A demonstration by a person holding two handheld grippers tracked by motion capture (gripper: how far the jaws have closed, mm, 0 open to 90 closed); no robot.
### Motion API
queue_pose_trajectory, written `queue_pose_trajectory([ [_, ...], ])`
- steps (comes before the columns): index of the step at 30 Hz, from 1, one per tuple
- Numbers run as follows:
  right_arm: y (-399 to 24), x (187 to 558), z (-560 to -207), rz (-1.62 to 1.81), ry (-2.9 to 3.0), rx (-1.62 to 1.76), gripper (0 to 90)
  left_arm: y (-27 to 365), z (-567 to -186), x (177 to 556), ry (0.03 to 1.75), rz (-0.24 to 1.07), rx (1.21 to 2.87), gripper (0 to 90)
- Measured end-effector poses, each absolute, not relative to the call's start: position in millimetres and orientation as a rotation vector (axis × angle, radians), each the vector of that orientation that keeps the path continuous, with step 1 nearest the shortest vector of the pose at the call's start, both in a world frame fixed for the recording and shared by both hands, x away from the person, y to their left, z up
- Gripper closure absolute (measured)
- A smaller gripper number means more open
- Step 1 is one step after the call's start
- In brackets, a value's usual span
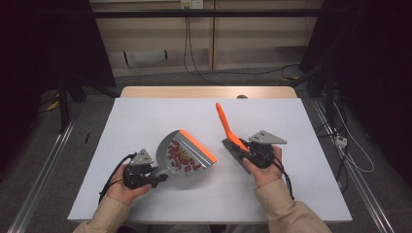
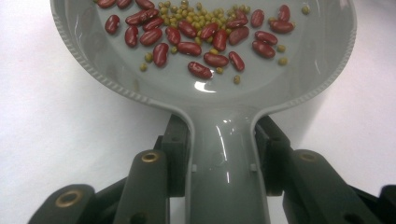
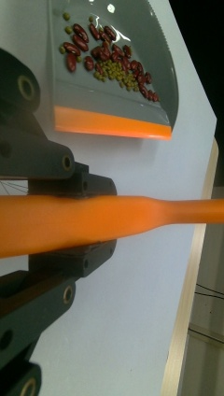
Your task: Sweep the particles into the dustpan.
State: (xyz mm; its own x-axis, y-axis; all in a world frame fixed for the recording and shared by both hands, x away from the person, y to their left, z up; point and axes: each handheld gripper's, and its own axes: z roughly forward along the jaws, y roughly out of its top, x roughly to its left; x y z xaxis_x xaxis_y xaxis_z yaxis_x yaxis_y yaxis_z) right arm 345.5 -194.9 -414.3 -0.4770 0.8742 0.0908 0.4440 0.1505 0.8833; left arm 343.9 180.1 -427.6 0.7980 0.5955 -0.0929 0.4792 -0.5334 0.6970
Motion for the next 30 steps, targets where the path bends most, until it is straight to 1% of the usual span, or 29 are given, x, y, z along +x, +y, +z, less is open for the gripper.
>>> queue_pose_trajectory([
  [18, -216.1, 337.1, -417.1, 1.253, 1.969, 1.289, 70.8, 191.8, -432.0, 359.8, 0.950, 0.293, 2.173, 63.5],
  [30, -222.5, 333.6, -418.8, 1.245, 1.963, 1.303, 70.8, 203.7, -436.9, 369.0, 1.079, 0.349, 2.114, 63.5],
])
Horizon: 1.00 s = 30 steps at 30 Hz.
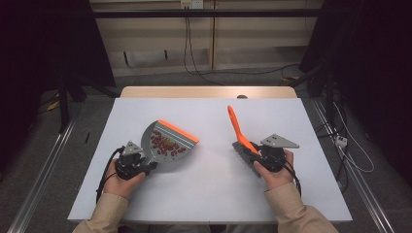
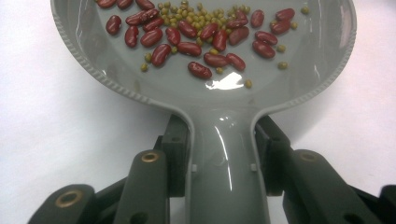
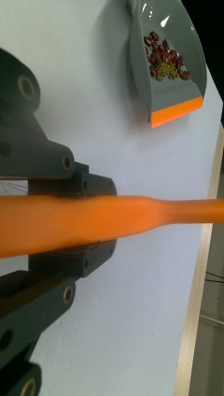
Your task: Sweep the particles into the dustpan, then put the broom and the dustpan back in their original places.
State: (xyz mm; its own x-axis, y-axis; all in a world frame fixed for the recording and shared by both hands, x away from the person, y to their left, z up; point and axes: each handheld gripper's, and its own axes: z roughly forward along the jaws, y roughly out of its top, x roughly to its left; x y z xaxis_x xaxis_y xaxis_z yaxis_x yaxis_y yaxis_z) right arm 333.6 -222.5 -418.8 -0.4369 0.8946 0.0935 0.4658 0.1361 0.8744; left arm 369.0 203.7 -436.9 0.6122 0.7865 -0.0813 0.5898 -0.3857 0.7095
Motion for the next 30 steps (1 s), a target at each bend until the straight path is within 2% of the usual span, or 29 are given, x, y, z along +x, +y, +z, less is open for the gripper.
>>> queue_pose_trajectory([
  [30, -218.4, 335.9, -421.4, 1.283, 1.943, 1.311, 70.8, 230.0, -442.8, 379.9, 1.386, 0.500, 1.987, 63.4],
])
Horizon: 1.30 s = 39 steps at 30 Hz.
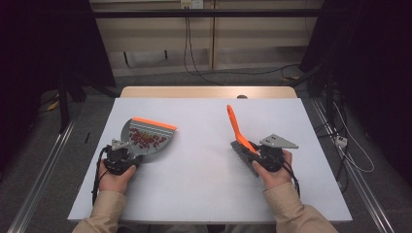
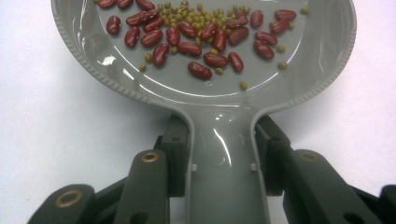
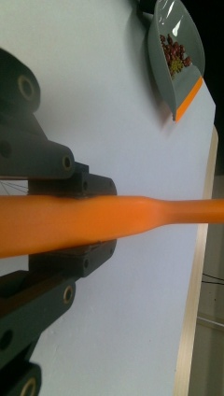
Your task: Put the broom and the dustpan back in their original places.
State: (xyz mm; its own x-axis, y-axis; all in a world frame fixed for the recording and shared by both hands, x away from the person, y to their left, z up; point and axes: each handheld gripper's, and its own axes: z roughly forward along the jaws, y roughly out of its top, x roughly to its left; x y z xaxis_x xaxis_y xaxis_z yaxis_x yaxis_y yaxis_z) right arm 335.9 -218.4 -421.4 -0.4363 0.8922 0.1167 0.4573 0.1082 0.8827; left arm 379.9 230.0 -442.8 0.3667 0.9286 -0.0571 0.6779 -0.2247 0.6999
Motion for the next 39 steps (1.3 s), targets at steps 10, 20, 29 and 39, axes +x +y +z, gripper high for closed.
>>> queue_pose_trajectory([
  [10, -217.0, 341.8, -429.5, 1.283, 1.939, 1.341, 70.7, 232.3, -447.6, 381.6, 1.440, 0.481, 1.961, 63.2],
  [20, -243.3, 341.4, -438.1, 1.270, 1.858, 1.454, 70.1, 227.1, -446.0, 376.5, 1.406, 0.459, 1.974, 60.9],
  [29, -254.1, 335.9, -440.5, 1.205, 1.836, 1.450, 67.0, 225.4, -444.2, 371.8, 1.375, 0.441, 1.969, 54.0],
  [39, -266.1, 323.2, -444.0, 1.174, 1.832, 1.466, 62.9, 222.3, -443.1, 368.7, 1.341, 0.404, 1.978, 48.2],
])
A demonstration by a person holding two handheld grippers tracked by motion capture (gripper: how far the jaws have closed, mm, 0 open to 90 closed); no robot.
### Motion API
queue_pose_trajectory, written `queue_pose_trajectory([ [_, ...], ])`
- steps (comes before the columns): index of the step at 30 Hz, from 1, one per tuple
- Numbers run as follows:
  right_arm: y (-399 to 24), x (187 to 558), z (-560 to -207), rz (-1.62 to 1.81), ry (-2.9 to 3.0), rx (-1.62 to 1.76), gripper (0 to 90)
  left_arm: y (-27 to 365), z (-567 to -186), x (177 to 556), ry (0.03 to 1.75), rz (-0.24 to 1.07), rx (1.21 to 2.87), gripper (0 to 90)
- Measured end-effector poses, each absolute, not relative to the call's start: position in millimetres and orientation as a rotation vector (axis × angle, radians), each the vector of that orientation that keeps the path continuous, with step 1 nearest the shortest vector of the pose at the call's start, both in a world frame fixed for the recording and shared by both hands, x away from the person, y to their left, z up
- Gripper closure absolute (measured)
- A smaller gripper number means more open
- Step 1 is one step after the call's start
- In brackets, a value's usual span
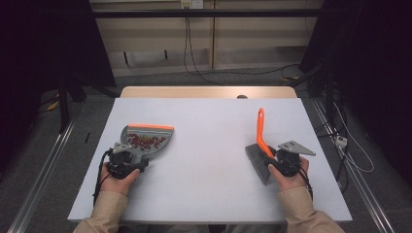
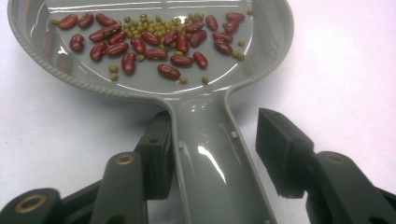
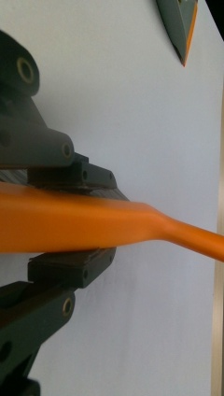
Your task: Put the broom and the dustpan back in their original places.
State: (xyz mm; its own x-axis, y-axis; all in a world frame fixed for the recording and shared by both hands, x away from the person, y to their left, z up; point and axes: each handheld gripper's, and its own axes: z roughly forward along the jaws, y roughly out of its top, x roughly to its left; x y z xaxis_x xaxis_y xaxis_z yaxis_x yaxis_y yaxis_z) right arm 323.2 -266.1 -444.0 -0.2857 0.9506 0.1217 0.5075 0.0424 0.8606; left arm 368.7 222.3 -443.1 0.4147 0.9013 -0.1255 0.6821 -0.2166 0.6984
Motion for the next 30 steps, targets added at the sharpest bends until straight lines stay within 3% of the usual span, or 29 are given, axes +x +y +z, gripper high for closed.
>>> queue_pose_trajectory([
  [2, -267.1, 319.9, -444.2, 1.160, 1.839, 1.459, 60.0, 223.0, -442.3, 367.6, 1.335, 0.396, 1.979, 45.0],
  [6, -272.7, 316.8, -443.5, 1.116, 1.850, 1.400, 37.3, 225.3, -439.0, 364.3, 1.315, 0.421, 1.944, 27.3],
  [10, -283.2, 312.5, -444.1, 1.123, 1.851, 1.368, 27.1, 225.8, -434.3, 360.9, 1.224, 0.437, 1.922, 16.2],
  [16, -288.6, 302.7, -441.8, 1.193, 1.884, 1.295, 19.7, 226.0, -425.0, 355.2, 1.096, 0.436, 1.870, 11.0],
  [22, -294.1, 294.4, -441.9, 1.227, 1.902, 1.281, 18.6, 228.7, -421.6, 349.1, 0.978, 0.430, 1.866, 9.1],
  [30, -295.6, 287.3, -443.0, 1.253, 1.926, 1.232, 18.8, 229.2, -423.9, 348.1, 0.957, 0.410, 1.854, 8.6],
])
